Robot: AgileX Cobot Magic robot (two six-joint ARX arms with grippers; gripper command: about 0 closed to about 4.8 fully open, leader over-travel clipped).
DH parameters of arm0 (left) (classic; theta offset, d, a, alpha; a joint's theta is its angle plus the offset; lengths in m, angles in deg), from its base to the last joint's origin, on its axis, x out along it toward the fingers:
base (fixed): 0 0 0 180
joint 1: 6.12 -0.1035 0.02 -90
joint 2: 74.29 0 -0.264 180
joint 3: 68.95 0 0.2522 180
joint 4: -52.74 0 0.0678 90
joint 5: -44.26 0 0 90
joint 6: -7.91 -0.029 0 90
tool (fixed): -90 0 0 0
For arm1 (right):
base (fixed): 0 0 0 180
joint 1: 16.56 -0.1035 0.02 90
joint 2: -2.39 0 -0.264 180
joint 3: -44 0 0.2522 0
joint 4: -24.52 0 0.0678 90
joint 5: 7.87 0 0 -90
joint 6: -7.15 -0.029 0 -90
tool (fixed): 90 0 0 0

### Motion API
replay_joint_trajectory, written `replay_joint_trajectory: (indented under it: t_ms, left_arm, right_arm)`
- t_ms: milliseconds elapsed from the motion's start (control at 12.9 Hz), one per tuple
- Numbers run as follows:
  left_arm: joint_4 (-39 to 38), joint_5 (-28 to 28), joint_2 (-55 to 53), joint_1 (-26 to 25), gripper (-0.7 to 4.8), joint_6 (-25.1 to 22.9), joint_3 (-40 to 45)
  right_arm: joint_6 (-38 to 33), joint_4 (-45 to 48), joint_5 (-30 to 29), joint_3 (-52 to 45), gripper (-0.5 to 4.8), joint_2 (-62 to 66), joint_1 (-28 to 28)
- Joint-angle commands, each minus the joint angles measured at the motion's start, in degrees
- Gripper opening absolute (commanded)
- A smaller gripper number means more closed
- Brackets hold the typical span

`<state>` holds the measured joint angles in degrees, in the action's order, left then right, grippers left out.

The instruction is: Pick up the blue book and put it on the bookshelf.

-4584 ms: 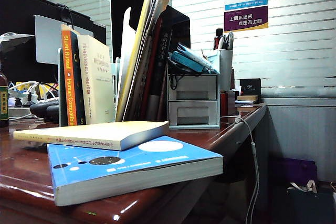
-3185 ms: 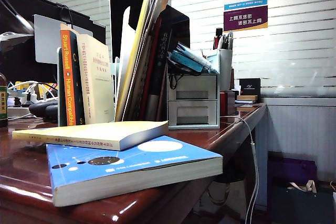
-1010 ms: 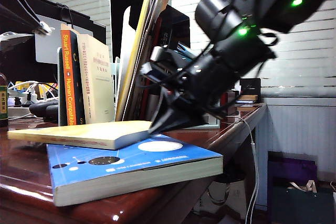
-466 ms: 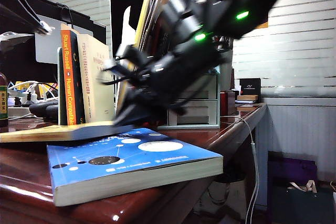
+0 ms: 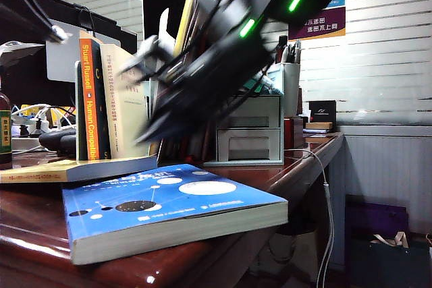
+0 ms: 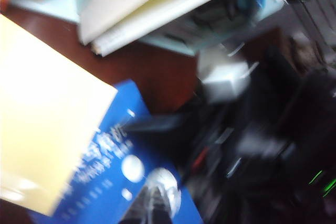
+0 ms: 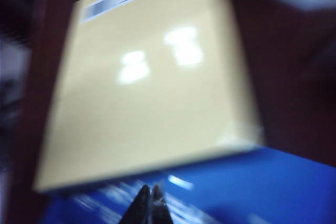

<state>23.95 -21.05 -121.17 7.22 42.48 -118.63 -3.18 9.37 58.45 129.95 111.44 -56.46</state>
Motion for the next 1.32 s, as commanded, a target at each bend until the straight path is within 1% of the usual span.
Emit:
replay_joint_trajectory:
  t_ms: [78, 155, 311, 388, 544, 621, 699, 777, 1010, 1165, 1321]
  left_arm:
    - [-4.7, 3.7, 0.1, 0.0, -0.05, 0.1, -0.4]
    - [-9.2, 3.5, 0.1, 0.0, -0.05, 0.0, -0.3]
    - [-19.6, -0.5, 0.0, 0.0, -0.05, -0.3, 0.5]
    - [-19.5, -0.4, 0.0, 0.0, -0.05, -0.2, 3.4]
    - [-17.2, 0.0, 0.0, 0.0, 0.01, 1.5, 7.5]
    - [-15.8, 0.2, 0.0, 0.0, 0.86, 1.6, 8.9]
    - [-13.0, 0.2, 0.0, 0.0, 3.58, 3.8, 10.5]
    - [-9.8, 1.3, 0.0, 0.0, 4.35, 4.0, 11.5]
    - [-2.1, 1.2, -1.3, 0.0, 4.35, 8.3, 14.1]
    - [-0.1, 2.3, -5.2, 0.0, 4.35, 9.0, 14.4]
    - [3.7, 3.0, -8.9, 0.0, 4.35, 9.0, 14.3]
  right_arm:
    - [5.8, -10.9, 3.2, 0.2, -0.01, -6.7, 2.7]
    - [6.5, -14.0, 3.2, 0.2, -0.01, -9.0, 3.8]
    - [10.6, -19.4, 3.3, 0.1, -0.01, -12.7, 5.2]
    - [11.3, -20.7, 3.2, 0.1, -0.01, -12.9, 5.3]
    - [12.5, -19.7, 3.2, -2.3, -0.01, -12.9, 5.3]
    - [12.5, -18.6, 3.1, -3.8, -0.01, -12.9, 5.5]
    - [12.5, -16.4, 3.0, -6.6, -0.01, -12.9, 5.7]
    - [12.4, -14.3, 3.0, -8.6, -0.01, -12.9, 5.7]
    - [12.3, -9.8, 3.1, -12.4, -0.01, -12.9, 5.8]
    - [12.2, -8.4, 3.2, -13.0, -0.01, -12.9, 6.0]
    - [12.0, -7.5, 4.2, -13.0, -0.01, -12.9, 6.4]
